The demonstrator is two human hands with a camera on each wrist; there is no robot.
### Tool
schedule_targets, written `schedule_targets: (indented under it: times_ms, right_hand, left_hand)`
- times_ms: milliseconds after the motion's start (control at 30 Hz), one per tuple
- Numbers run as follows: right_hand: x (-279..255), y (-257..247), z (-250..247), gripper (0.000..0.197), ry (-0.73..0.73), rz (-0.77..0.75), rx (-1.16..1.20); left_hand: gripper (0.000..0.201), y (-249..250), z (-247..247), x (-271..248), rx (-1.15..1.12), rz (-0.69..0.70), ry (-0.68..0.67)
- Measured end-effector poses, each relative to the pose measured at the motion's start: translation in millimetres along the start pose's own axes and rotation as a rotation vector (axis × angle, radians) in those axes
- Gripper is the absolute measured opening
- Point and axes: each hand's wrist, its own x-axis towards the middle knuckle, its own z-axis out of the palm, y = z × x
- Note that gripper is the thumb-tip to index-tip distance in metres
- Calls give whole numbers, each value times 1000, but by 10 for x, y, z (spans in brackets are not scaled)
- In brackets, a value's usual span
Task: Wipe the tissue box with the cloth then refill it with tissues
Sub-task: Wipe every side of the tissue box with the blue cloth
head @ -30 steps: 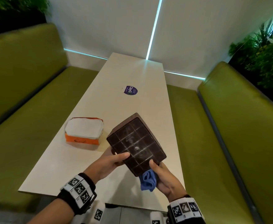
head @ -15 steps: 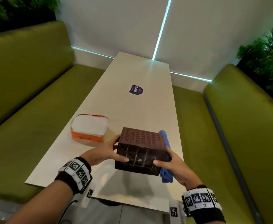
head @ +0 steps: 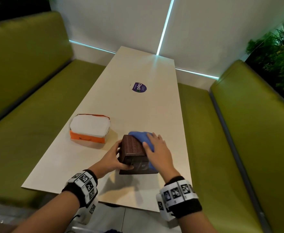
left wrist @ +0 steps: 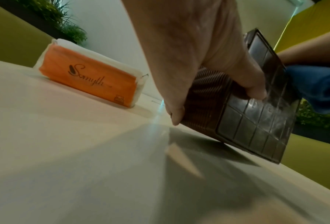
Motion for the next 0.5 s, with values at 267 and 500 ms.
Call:
schedule_targets:
  times_ms: [267,500]
  right_hand:
    - [-32,-469,330,44,-97,-213,-115]
    - [133,182,27,42,114,175,-20]
  left_hand:
    - [94,-90,116,35,7,-8,102]
    - [112,-71,60,54,58,31,74]
